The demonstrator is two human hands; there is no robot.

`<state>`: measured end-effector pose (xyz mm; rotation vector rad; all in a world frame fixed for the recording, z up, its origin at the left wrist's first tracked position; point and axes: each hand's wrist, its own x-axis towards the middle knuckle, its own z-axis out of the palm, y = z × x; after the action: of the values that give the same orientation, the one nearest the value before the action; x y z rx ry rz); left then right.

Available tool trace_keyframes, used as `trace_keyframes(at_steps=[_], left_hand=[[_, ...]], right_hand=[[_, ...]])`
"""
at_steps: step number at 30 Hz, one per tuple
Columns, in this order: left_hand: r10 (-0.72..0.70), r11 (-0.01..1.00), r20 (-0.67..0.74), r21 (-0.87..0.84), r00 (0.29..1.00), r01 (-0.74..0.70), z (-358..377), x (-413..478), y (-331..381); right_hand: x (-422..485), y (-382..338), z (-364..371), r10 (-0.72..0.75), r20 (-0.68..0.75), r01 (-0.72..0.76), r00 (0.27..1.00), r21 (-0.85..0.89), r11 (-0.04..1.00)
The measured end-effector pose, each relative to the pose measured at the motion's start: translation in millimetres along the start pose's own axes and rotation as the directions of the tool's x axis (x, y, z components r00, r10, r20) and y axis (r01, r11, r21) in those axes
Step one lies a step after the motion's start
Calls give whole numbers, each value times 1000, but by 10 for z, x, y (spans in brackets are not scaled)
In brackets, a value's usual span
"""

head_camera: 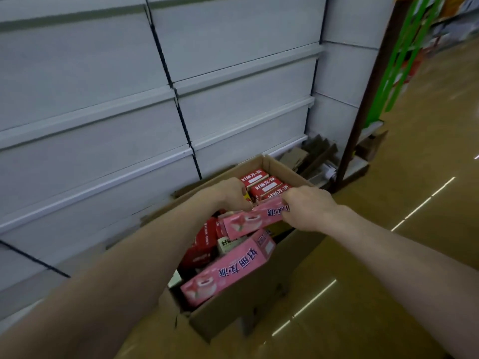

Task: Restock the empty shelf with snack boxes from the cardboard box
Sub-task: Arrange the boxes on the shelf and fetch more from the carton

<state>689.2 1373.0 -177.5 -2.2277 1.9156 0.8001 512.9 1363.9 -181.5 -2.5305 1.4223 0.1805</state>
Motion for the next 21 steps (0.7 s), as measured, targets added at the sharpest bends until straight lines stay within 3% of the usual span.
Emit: trace_keyframes(at_steps=[6, 9, 12, 16, 21], left_hand=[[37, 999, 69, -9, 997, -36, 253, 233, -254], [80, 997, 112, 2, 991, -80, 355, 399, -363], [126, 991, 192, -63, 973, -116, 406, 546, -464], [158, 953, 263, -291, 952, -78, 472, 805, -598], [229, 915, 308, -392, 923, -96, 537, 1118, -693]], right_hand=[[235, -63, 317, 122, 104, -134, 987, 108, 985], [404, -84, 502, 216, 206, -272, 954, 298, 915], [586, -140, 719, 283, 324, -419, 903, 510, 751], [869, -213, 990, 423, 430, -603, 798, 589, 538], [1108, -325, 1110, 526, 473, -658, 707, 712, 245]])
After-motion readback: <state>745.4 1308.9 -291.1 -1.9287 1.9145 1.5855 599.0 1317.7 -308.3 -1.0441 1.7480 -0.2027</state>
